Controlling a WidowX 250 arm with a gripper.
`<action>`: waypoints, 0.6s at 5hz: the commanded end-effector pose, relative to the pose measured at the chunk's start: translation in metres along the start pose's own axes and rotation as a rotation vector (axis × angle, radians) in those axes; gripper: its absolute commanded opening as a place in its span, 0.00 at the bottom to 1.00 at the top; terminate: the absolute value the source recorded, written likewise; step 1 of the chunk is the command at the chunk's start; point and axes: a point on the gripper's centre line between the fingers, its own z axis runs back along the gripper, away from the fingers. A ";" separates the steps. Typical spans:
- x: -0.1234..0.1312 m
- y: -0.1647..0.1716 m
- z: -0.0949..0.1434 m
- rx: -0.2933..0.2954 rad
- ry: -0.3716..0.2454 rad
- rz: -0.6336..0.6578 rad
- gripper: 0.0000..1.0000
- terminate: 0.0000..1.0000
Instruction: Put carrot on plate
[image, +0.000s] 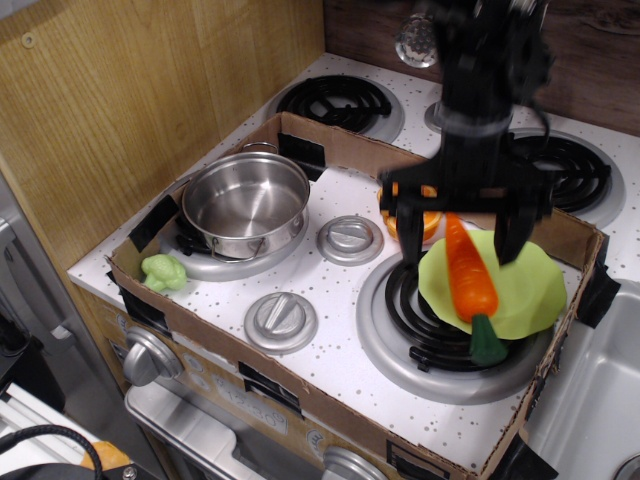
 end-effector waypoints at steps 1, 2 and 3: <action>0.012 -0.023 0.067 0.049 -0.038 0.013 1.00 0.00; 0.010 -0.024 0.075 0.023 -0.080 -0.024 1.00 0.00; 0.010 -0.024 0.075 0.023 -0.080 -0.024 1.00 0.00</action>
